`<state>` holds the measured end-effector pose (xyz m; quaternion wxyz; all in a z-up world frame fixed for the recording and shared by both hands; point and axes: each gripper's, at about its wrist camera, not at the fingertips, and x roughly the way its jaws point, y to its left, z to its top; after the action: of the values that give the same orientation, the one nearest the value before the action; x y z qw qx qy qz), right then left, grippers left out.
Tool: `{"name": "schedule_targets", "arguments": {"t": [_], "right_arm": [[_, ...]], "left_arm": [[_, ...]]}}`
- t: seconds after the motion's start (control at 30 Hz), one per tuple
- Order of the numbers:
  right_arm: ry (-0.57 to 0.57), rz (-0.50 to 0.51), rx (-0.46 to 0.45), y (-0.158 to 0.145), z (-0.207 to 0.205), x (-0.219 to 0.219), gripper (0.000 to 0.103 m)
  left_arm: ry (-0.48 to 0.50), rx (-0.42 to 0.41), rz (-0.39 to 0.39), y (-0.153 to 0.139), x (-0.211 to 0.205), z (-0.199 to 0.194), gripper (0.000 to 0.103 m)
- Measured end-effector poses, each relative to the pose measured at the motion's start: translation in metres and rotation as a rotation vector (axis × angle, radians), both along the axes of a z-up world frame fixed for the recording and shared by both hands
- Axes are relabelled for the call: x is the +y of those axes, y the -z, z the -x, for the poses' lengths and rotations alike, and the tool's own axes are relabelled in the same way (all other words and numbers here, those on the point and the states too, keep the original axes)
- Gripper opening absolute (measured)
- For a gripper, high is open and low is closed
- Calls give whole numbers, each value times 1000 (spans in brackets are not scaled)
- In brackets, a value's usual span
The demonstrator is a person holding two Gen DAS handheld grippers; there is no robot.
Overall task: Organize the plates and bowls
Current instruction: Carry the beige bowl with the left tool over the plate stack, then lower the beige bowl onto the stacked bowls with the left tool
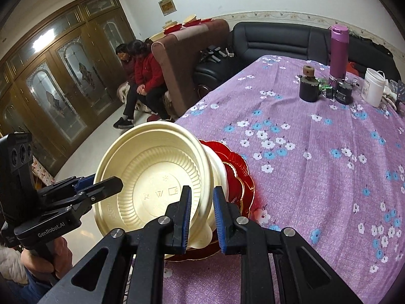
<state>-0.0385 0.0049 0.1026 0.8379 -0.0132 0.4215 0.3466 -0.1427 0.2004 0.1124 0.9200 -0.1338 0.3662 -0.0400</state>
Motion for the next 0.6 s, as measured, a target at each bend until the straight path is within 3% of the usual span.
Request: {"name": "schedule_targets", "arguments": {"t": [0.3, 0.6], "right_arm": [[-1, 13, -7, 3, 3, 5, 21], [0, 68, -93, 4, 12, 13, 21]], "left_arm": [[-5, 14, 3, 5, 1, -3, 32], [-16, 24, -8, 9, 2, -6, 32]]}}
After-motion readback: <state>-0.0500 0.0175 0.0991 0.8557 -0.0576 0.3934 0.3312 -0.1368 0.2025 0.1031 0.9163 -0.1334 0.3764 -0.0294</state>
